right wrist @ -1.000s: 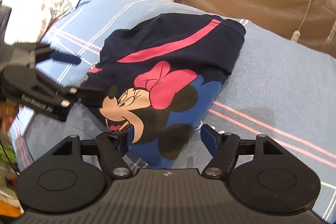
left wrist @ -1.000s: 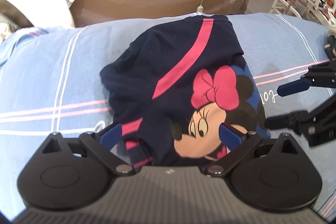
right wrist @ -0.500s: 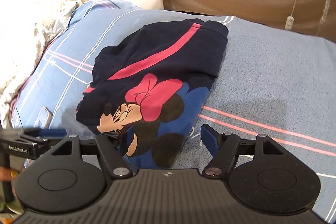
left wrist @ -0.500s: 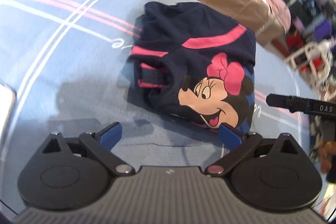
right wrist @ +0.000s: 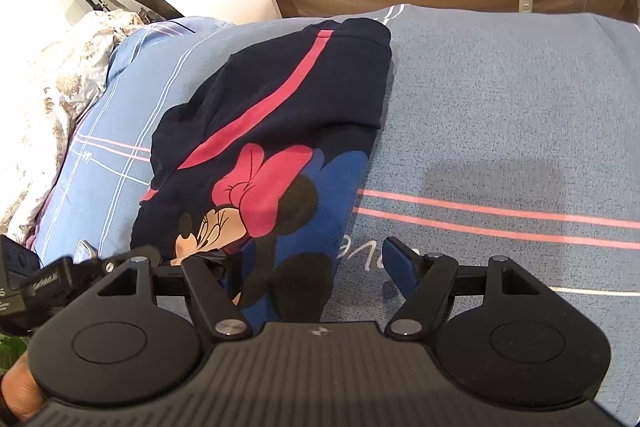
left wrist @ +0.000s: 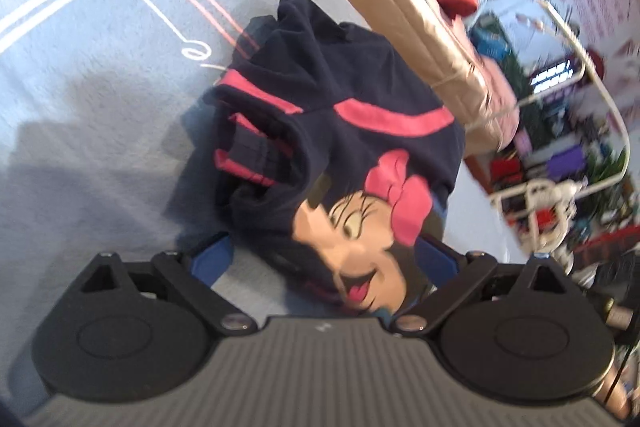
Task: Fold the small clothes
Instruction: 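Close the right gripper on the bundle's folded end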
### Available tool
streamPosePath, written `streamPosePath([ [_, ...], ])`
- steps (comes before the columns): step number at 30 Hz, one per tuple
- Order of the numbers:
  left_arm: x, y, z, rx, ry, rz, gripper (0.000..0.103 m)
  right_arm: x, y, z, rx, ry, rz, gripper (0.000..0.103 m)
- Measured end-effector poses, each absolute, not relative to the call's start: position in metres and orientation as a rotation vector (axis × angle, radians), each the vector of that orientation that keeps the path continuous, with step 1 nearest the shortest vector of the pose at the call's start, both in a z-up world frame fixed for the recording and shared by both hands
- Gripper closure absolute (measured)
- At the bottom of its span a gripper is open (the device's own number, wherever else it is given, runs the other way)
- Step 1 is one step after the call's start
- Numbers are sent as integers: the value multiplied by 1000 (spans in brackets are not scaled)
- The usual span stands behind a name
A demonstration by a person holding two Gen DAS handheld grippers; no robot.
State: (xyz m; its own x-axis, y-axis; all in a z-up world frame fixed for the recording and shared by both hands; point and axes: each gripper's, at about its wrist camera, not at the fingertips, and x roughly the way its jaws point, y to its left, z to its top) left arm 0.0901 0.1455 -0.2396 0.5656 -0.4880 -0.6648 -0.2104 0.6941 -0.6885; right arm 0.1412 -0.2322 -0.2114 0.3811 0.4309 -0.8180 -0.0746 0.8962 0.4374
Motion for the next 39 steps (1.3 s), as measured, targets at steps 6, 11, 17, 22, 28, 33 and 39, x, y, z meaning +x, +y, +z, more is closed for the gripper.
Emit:
streamPosePath([
  [6, 110, 140, -252, -897, 942, -162, 4, 156, -249, -219, 452, 1120, 304, 0],
  [11, 119, 139, -252, -918, 939, -167, 4, 174, -261, -226, 544, 1095, 298, 0],
  [17, 120, 140, -255, -934, 930, -161, 12, 198, -272, -235, 661, 1050, 294, 0],
  [22, 119, 145, -256, -955, 934, -128, 34, 220, -271, -247, 719, 1035, 306, 0],
  [28, 123, 144, -258, -929, 934, -139, 52, 242, -256, -253, 735, 1015, 359, 0],
  [33, 128, 147, -262, -915, 954, -139, 60, 253, -244, -257, 698, 1043, 417, 0],
  [39, 132, 141, -257, -829, 991, -105, 76, 250, -256, -262, 689, 1069, 361, 56],
])
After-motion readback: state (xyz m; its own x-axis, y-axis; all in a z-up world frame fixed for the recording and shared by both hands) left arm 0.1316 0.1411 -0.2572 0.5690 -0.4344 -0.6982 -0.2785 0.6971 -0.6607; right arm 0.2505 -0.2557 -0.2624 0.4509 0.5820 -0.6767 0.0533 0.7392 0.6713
